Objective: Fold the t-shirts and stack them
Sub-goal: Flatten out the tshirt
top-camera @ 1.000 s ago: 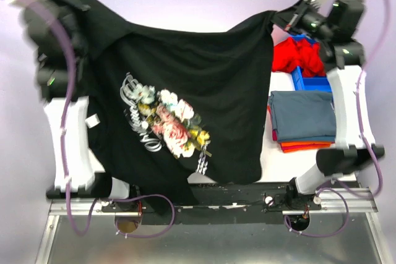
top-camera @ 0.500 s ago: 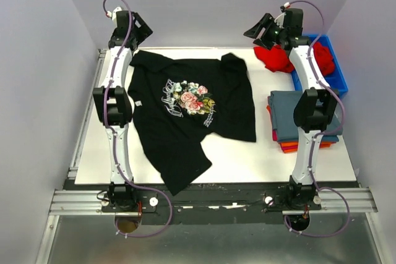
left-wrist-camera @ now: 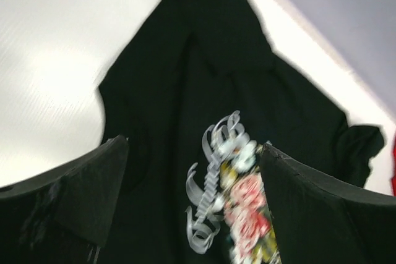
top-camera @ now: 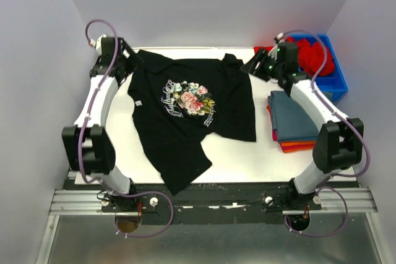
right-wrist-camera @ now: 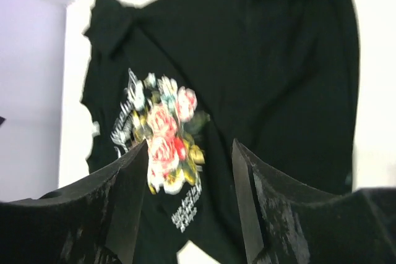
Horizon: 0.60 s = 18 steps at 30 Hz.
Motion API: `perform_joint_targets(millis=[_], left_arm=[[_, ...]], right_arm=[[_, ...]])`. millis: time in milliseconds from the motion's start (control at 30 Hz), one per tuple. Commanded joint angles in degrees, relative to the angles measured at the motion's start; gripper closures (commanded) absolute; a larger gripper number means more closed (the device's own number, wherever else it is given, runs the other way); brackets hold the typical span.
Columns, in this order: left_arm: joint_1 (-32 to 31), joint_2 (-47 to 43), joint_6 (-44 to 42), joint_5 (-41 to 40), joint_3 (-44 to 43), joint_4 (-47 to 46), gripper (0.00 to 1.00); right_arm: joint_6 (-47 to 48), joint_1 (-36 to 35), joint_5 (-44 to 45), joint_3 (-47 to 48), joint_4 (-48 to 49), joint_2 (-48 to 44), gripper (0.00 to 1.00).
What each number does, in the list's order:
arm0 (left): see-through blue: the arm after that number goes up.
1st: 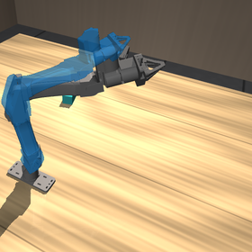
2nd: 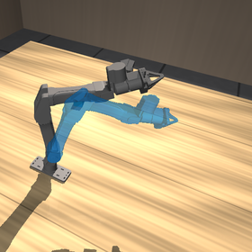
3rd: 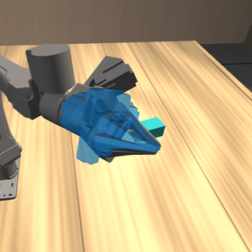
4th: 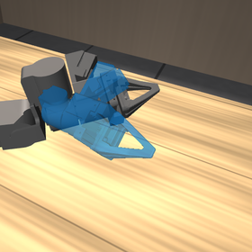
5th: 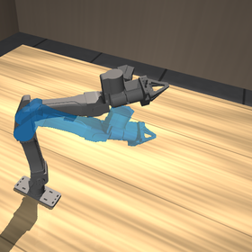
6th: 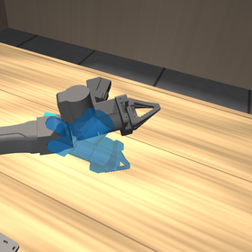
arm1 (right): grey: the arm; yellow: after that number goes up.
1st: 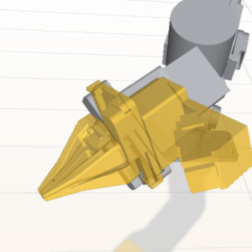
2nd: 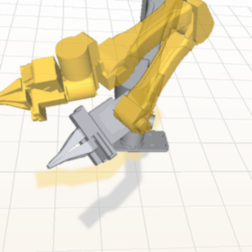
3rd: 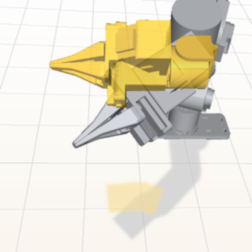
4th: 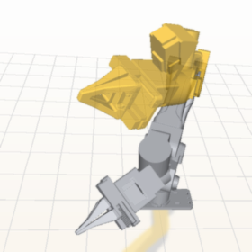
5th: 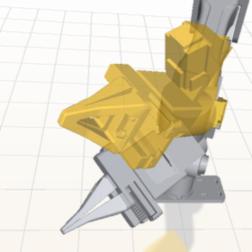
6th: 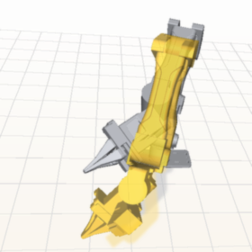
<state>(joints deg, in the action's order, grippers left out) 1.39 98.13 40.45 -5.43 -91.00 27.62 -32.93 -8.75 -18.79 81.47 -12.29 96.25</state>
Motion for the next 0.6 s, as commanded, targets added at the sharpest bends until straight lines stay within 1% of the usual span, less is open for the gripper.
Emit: perform_joint_targets(millis=[0, 33, 100, 133, 167, 267, 333, 400, 567], left_arm=[[-0.77, -13.63, 3.14, -4.67, 19.59, -0.18, 0.01], [-1.21, -16.97, 3.93, -5.98, 23.46, -0.72, 0.01], [-1.21, -22.86, 5.6, -7.75, 31.98, -1.51, 0.01], [-2.95, -25.59, 6.22, -8.71, 35.33, -1.86, 0.01], [-2.97, -27.79, 6.66, -9.68, 38.67, -1.95, 0.02], [-2.97, -32.55, 6.49, -12.4, 45.98, -3.53, 0.13], [-2.97, -32.65, 6.14, -12.33, 48.71, -4.94, 0.17], [-2.97, -30.64, 6.05, -11.1, 49.69, -6.08, 0.2], [-2.97, -23.26, 5.78, -8.46, 49.43, -8.45, 0.25]], right_arm=[[-1.79, -6.43, 9.36, -13.95, 8.5, -8.34, 0.36], [-1.79, -8.37, 12.25, -15.97, 8.69, -9.84, 0.37], [-1.7, -10.92, 15.26, -18.88, 8.52, -12.74, 0.37], [-1.88, -11.54, 16.31, -20.46, 8.34, -13.79, 0.37], [-2.14, -11.9, 17.11, -21.87, 7.99, -15.11, 0.37], [-2.49, -12.16, 22.72, -26.09, 5.88, -18.1, 0.39], [-1.88, -12.25, 25.45, -28.9, 5.61, -20.39, 0.39], [-2.14, -12.25, 27.74, -31.45, 5.53, -22.5, 0.4], [-2.14, -12.25, 27.4, -34.97, 7.1, -25.58, 0.4]])
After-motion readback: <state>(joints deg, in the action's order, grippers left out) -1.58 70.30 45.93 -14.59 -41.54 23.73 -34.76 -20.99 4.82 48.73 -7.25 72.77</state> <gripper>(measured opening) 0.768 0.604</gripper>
